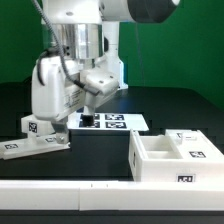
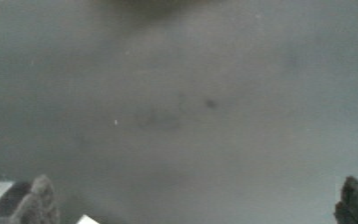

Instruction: Assemble cabinet

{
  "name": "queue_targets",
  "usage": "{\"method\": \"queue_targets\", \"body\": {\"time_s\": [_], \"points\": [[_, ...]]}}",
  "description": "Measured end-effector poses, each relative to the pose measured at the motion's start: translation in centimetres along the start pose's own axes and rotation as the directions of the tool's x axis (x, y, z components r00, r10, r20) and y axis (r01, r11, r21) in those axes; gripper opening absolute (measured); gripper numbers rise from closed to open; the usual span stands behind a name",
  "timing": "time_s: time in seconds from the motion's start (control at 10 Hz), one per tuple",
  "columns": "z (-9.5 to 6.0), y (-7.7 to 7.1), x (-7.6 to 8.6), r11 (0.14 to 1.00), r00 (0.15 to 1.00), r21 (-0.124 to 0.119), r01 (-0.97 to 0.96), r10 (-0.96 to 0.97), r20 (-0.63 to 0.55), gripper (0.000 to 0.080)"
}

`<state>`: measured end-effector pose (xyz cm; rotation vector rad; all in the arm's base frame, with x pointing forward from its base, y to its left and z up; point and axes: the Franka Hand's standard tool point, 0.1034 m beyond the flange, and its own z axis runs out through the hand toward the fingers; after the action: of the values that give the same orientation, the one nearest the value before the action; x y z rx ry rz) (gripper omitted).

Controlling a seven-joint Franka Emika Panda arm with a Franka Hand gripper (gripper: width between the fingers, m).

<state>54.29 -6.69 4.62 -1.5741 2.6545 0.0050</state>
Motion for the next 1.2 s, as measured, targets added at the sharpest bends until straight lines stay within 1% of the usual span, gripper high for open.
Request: {"method": "queue_targets", "body": {"time_s": [0.1, 0.5, 0.6, 0.7, 0.8, 0.9, 1.0, 1.1, 1.2], "points": [[0.1, -0.2, -0.1, 0.998, 0.998, 0.014, -0.055, 0.055, 0.002, 0.0796], [0.3, 0.0, 0.0, 0.96, 0.96, 0.008, -0.279, 0.279, 0.009, 0.0796], [0.2, -0.2, 1.3, 0.918, 0.918, 0.002, -0.396, 0.396, 0.024, 0.0796], [0.2, -0.4, 3.4, 0.874, 0.874, 0.005, -0.486, 0.486, 0.019, 0.0796], [0.3, -0.4, 5.1, 0.842, 0.842, 0.002, -0.539, 0.539, 0.005, 0.0796], [0.4, -0.5, 6.0, 0.82, 0.82, 0.001, -0.572, 0.572, -0.003, 0.0796], [0.6, -0.5, 6.0, 0.823, 0.823, 0.005, -0.569, 0.569, -0.007, 0.0796], [0.7, -0.4, 5.8, 0.843, 0.842, 0.003, -0.539, 0.539, -0.008, 0.0796], [0.7, -0.4, 5.8, 0.844, 0.844, 0.003, -0.537, 0.537, -0.009, 0.0796]]}}
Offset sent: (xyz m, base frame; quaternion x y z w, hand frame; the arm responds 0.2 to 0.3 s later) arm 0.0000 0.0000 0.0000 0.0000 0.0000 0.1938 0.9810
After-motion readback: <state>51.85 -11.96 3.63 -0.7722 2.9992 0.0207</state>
